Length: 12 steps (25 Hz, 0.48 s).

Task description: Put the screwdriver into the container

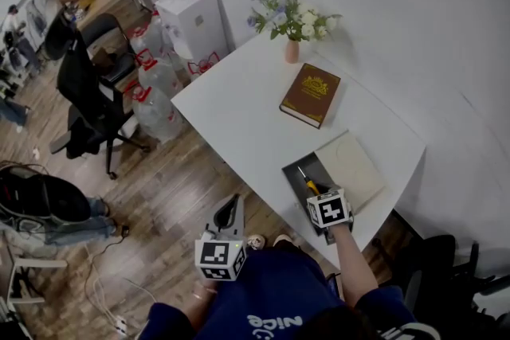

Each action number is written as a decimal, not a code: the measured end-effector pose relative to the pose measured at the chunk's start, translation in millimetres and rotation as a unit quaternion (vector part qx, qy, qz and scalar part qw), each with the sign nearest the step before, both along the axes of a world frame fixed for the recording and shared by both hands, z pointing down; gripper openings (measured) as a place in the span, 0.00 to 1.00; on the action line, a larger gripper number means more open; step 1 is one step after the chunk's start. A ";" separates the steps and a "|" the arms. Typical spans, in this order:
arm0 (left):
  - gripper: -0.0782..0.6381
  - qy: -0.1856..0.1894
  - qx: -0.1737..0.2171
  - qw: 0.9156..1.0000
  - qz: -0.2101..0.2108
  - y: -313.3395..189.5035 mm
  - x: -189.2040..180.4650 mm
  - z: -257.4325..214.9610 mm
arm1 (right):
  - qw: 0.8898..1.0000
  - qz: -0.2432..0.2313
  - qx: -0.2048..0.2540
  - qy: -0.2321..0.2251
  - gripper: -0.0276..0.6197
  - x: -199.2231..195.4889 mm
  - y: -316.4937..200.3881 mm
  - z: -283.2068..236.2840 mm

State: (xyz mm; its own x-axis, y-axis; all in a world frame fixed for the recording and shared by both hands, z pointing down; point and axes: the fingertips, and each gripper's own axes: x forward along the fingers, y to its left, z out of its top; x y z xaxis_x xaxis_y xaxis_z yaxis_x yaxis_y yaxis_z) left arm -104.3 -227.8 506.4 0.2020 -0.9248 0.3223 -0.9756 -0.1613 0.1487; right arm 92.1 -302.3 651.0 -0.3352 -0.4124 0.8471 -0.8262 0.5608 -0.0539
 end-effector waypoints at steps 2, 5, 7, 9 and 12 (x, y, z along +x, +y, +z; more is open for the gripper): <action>0.13 0.000 0.000 1.000 -0.004 -0.7 -2.2 0.5 | 1.000 0.000 0.000 0.003 0.19 -0.4 -2.9 2.8; 0.13 -0.002 -0.001 1.000 -0.004 -1.7 -3.6 1.0 | 1.000 0.000 0.003 0.009 0.19 -1.1 -4.5 7.1; 0.13 0.001 -0.001 1.000 0.000 -1.5 -1.0 0.8 | 1.000 0.006 -0.001 0.009 0.19 0.3 -2.3 10.9; 0.13 0.005 0.000 1.000 0.003 -0.4 2.1 -0.2 | 1.000 0.007 -0.004 0.010 0.19 0.6 -1.3 13.2; 0.13 0.003 -0.001 1.000 0.008 1.9 4.4 0.9 | 1.000 0.007 -0.006 0.011 0.19 0.5 -1.4 16.6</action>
State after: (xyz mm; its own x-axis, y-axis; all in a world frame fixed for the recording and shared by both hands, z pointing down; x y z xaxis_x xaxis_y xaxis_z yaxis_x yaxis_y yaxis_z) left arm -100.0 -225.9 507.2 0.2177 -0.9210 0.3230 -0.9723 -0.1759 0.1539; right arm 92.7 -303.7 667.7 -0.3101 -0.4070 0.8592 -0.8355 0.5478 -0.0421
